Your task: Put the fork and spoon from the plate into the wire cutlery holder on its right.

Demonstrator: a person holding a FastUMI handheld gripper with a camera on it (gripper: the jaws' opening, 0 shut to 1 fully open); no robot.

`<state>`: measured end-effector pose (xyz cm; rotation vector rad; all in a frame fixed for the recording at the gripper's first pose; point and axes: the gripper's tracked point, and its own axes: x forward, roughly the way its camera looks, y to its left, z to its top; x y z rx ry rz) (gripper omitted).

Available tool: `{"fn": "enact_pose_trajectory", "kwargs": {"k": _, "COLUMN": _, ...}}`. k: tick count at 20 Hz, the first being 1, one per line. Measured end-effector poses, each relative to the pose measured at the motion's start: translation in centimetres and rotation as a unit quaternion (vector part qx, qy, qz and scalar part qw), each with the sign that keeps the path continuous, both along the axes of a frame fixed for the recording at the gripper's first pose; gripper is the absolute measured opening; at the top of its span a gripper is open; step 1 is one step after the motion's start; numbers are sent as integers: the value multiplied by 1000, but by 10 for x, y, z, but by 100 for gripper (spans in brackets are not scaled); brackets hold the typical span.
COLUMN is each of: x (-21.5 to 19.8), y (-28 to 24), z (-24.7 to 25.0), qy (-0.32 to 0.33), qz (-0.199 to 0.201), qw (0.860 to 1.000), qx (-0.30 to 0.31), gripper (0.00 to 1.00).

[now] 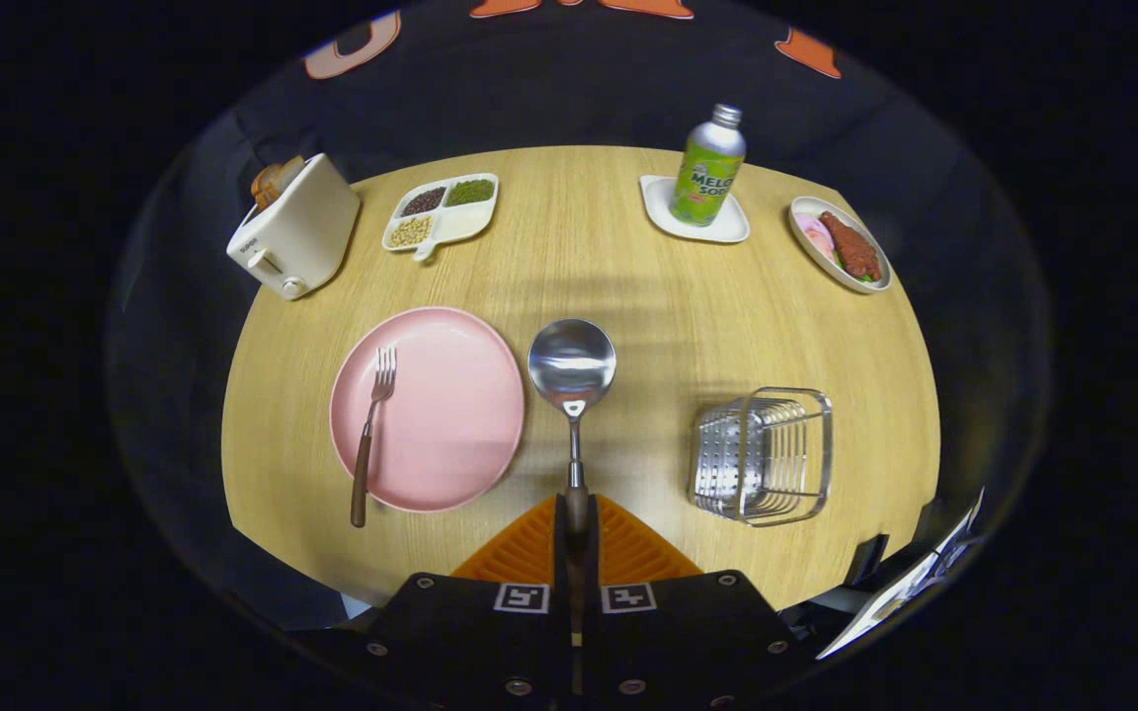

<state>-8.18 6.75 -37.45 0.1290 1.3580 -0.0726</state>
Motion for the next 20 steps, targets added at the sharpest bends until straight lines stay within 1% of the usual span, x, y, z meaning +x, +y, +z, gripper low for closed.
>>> {"fn": "enact_pose_trajectory", "kwargs": {"k": 5, "x": -23, "y": -49, "z": 8, "qy": 7, "qz": -34, "qw": 999, "qx": -18, "gripper": 5}}
{"fn": "enact_pose_trajectory", "kwargs": {"k": 11, "x": -42, "y": -92, "z": 7, "qy": 39, "qz": -47, "qw": 998, "qx": -24, "gripper": 5}}
{"fn": "enact_pose_trajectory", "kwargs": {"k": 16, "x": -53, "y": -104, "z": -3, "qy": 77, "qz": -54, "qw": 996, "qx": -9, "gripper": 5}}
{"fn": "enact_pose_trajectory", "kwargs": {"k": 20, "x": -51, "y": -107, "z": -9, "qy": 93, "qz": -58, "qw": 994, "qx": 4, "gripper": 6}}
